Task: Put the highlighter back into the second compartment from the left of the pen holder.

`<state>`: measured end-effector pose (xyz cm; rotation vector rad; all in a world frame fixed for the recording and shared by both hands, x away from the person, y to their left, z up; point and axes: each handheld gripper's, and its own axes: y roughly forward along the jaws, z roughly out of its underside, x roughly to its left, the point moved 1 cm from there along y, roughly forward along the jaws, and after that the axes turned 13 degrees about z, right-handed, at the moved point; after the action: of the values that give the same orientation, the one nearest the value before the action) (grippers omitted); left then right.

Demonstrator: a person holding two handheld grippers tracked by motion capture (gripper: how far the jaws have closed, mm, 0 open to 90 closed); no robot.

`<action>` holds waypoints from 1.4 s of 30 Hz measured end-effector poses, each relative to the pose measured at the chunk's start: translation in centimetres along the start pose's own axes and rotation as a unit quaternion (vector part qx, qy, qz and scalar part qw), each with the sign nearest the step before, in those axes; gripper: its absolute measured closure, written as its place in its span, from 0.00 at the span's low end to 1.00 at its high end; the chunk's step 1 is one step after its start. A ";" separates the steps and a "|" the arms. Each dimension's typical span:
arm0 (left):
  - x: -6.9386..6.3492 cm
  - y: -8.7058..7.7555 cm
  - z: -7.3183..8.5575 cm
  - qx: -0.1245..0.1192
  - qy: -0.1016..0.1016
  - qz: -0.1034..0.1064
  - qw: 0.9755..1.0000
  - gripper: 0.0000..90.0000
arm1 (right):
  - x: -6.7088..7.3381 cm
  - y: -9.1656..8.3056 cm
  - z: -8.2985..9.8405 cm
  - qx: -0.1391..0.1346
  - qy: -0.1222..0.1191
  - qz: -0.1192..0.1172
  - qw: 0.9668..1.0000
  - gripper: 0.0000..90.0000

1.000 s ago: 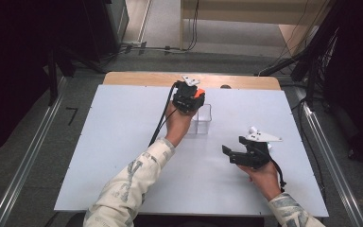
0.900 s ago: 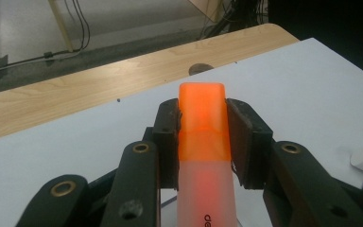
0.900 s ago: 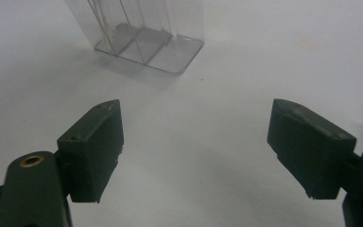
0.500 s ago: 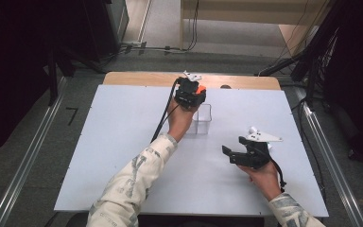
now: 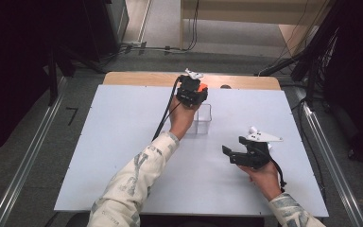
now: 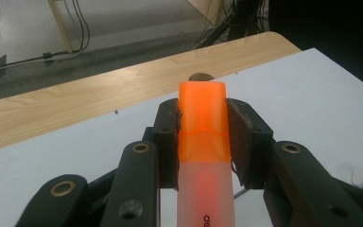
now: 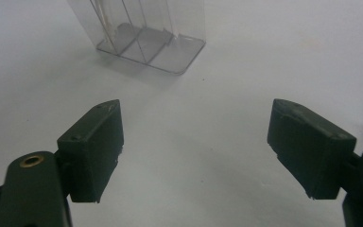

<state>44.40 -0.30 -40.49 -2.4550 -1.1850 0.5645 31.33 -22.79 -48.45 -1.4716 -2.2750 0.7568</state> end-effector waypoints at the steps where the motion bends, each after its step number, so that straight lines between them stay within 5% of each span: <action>1: 0.0 0.0 0.0 0.000 0.000 0.000 1.000 0.75 | 0.0 0.0 0.0 0.000 0.000 0.000 1.000 0.20; 28: -0.3 -1.7 1.8 -0.002 0.007 0.003 1.000 0.70 | 0.1 0.2 0.0 0.004 -0.002 0.002 1.000 0.20; 42: -0.8 -3.7 3.0 -0.013 0.010 0.023 1.000 0.38 | 0.1 0.2 0.1 0.003 -0.004 0.003 1.000 0.20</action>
<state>40.07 1.63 -41.16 -2.5107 -1.1371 0.5407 31.42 -22.62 -48.65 -1.4758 -2.2730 0.7737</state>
